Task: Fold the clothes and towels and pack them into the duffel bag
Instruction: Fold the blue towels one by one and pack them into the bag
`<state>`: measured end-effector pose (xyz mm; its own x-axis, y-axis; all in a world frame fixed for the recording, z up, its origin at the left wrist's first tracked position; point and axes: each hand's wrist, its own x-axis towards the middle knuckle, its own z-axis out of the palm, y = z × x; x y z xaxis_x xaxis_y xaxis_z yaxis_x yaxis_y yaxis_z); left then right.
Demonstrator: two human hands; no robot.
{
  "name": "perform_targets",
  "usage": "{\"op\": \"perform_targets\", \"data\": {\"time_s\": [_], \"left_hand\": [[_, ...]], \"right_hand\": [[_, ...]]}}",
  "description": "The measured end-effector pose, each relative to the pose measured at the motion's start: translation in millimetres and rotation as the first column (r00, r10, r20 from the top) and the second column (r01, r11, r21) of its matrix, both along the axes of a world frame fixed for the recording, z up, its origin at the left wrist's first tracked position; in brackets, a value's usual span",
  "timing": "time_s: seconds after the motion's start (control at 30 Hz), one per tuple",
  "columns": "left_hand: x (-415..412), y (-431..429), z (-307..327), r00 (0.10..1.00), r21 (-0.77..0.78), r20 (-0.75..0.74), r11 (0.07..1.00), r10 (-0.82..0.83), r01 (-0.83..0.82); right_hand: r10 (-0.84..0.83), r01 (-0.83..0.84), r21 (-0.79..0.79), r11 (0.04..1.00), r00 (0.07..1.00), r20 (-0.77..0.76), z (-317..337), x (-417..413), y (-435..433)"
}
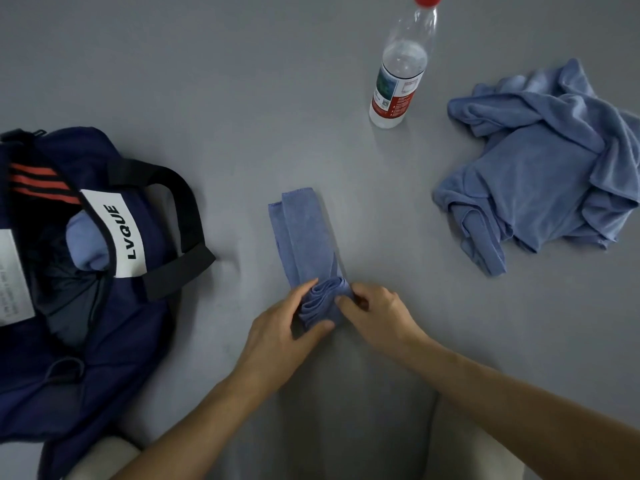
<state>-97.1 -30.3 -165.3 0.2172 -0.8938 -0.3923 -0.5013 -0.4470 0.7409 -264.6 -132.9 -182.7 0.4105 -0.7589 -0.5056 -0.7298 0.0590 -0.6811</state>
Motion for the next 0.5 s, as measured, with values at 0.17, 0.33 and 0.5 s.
{"op": "perform_targets", "data": {"time_s": [0.17, 0.33, 0.5], "left_hand": [[-6.1, -21.1, -12.6, 0.969, -0.015, 0.039, 0.97, 0.244, -0.244], [-5.7, -32.8, -17.7, 0.956, -0.02, 0.128, 0.965, 0.263, -0.262], [-3.3, -25.7, -26.6, 0.903, -0.311, 0.412, 0.95, 0.125, 0.01]], "right_hand": [[0.009, -0.013, -0.115, 0.993, 0.999, -0.035, 9.9, 10.0, -10.5], [0.533, -0.55, -0.669, 0.5, 0.804, -0.263, -11.1, -18.9, -11.1], [0.561, -0.644, -0.65, 0.403, 0.735, -0.38, -31.2, -20.3, -20.5]]}}
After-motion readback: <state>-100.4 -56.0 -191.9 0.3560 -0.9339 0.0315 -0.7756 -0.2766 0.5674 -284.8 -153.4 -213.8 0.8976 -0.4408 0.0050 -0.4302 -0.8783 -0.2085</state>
